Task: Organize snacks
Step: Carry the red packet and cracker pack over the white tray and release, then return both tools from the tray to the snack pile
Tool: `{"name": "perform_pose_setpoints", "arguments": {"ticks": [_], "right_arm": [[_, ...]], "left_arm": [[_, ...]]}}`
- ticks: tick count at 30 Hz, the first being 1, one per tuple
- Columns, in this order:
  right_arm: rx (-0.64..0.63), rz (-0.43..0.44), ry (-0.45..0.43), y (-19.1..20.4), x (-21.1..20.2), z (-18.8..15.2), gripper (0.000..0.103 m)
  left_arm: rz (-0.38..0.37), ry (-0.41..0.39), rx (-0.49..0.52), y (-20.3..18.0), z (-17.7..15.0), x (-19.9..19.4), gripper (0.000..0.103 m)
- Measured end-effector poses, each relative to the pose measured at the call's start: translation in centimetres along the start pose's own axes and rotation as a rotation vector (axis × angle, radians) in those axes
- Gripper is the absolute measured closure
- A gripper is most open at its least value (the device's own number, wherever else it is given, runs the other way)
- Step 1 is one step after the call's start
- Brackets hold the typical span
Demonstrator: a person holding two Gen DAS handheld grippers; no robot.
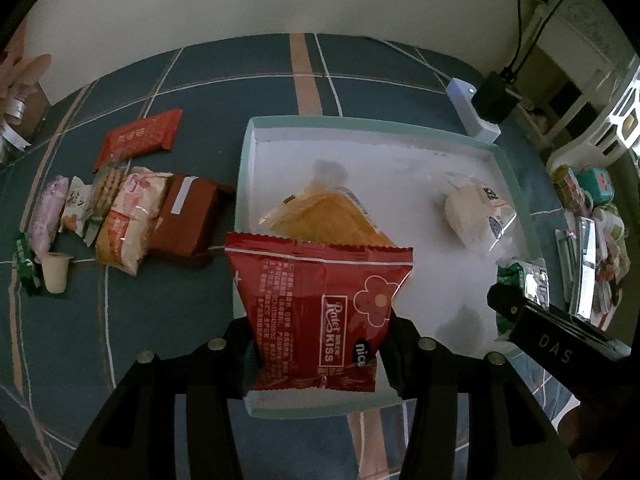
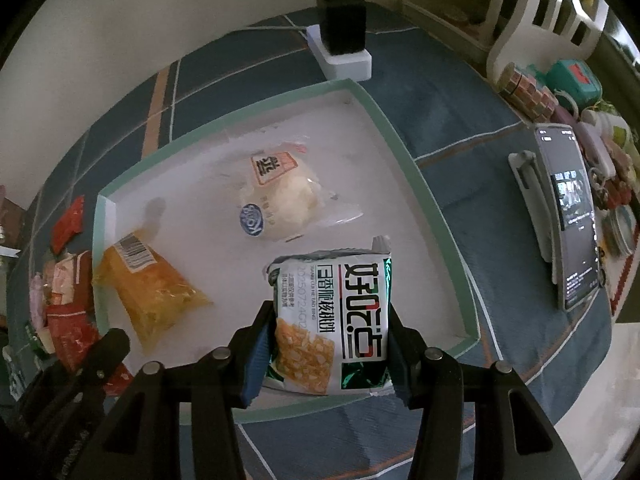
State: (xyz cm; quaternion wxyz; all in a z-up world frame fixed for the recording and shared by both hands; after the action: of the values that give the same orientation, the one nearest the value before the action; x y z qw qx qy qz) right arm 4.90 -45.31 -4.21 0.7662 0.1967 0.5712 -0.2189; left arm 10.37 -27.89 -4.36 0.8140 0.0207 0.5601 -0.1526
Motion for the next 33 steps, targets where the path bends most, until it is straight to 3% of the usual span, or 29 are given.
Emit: {"name": "perform_pose_setpoints", "arguments": {"ticks": [4, 10, 14, 19, 23, 30, 32, 33], "right_arm": [[0.000, 0.007, -0.002, 0.1, -0.3, -0.2, 0.049], [-0.012, 0.006, -0.014, 0.3, -0.9, -0.2, 0.047], [-0.022, 0.002, -0.014, 0.6, -1.0, -0.2, 0.043], [-0.037, -0.004, -0.007, 1.1, -0.8, -0.2, 0.039], [-0.053, -0.007, -0.008, 1.5, -0.7, -0.3, 0.029], [-0.080, -0.011, -0.013, 2.2, -0.7, -0.5, 0.025], [-0.085, -0.011, -0.014, 2.4, -0.7, -0.6, 0.024], [-0.086, -0.012, -0.014, 2.5, -0.7, -0.6, 0.024]], "left_arm": [[0.011, 0.003, 0.007, 0.0, -0.1, 0.0, 0.040], [0.017, 0.000, 0.006, 0.2, 0.0, -0.2, 0.038], [0.029, -0.001, -0.002, 0.5, 0.1, -0.5, 0.030], [0.076, 0.020, -0.030, 1.5, 0.1, -0.3, 0.018], [0.123, 0.060, -0.059, 2.6, -0.3, 0.1, 0.018], [0.191, 0.102, -0.128, 4.7, -0.8, 0.6, 0.018], [0.204, 0.110, -0.162, 5.6, -1.0, 0.6, 0.007], [0.209, 0.111, -0.175, 5.9, -1.0, 0.6, 0.007]]}}
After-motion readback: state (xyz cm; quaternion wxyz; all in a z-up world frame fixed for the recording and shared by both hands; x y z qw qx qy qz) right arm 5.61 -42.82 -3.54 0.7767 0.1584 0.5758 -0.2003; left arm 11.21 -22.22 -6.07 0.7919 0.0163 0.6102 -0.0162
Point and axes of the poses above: each gripper's, at about its wrist camera, not at the fingertips, and x roughly the way its jaws point, y to its left, z to its top, the point moved 4 cm from there along x, roughly the way its jaws point, and after that the axes turned 2 degrees about -y, right-handed, at the moved point
